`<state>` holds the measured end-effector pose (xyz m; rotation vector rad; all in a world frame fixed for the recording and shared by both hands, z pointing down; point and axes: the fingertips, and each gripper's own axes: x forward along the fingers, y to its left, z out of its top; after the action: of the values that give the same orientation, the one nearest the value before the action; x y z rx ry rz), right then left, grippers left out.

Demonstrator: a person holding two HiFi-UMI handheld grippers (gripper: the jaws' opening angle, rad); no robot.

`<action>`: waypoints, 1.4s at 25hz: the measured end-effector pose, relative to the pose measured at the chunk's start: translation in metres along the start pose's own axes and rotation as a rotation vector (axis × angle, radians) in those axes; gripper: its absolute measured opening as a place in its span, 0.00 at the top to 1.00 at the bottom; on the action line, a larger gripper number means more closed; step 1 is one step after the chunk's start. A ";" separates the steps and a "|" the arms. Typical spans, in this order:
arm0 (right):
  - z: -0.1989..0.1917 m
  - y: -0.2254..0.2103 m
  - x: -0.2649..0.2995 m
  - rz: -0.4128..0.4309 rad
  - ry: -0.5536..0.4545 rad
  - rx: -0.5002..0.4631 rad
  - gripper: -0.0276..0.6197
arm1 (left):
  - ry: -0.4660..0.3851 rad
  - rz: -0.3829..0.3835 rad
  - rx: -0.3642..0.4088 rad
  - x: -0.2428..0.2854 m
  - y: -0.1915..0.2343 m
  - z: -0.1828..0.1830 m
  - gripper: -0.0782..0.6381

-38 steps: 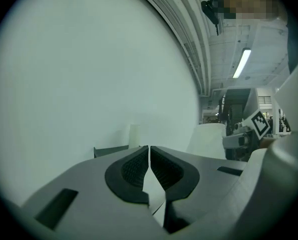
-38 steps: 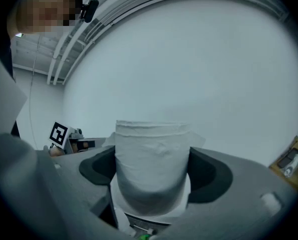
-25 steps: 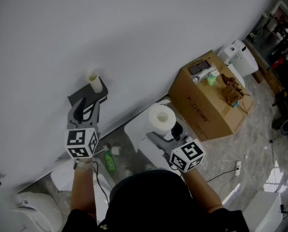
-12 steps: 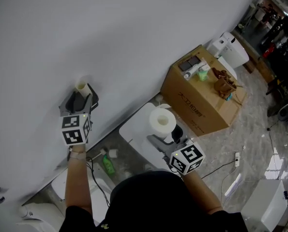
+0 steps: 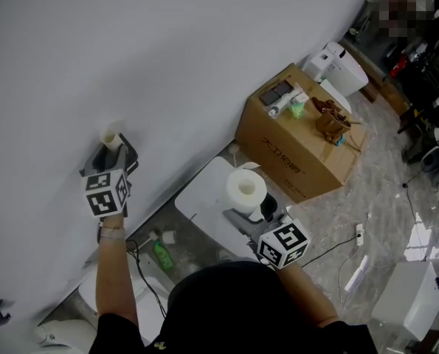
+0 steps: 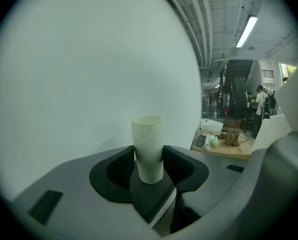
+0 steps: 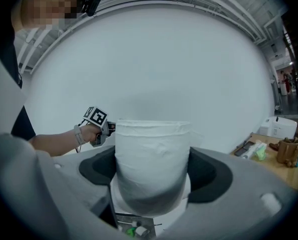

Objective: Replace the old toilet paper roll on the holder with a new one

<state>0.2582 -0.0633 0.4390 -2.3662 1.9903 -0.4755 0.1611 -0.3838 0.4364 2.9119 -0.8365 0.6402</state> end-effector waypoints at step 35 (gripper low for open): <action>-0.004 0.093 0.049 0.364 0.016 -0.051 0.32 | -0.081 0.193 -0.111 -0.208 -0.005 -0.062 0.64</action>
<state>0.1749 -0.1273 0.4348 -1.9587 2.3923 -0.4313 -0.0196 -0.2667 0.4103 2.7957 -1.1347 0.4722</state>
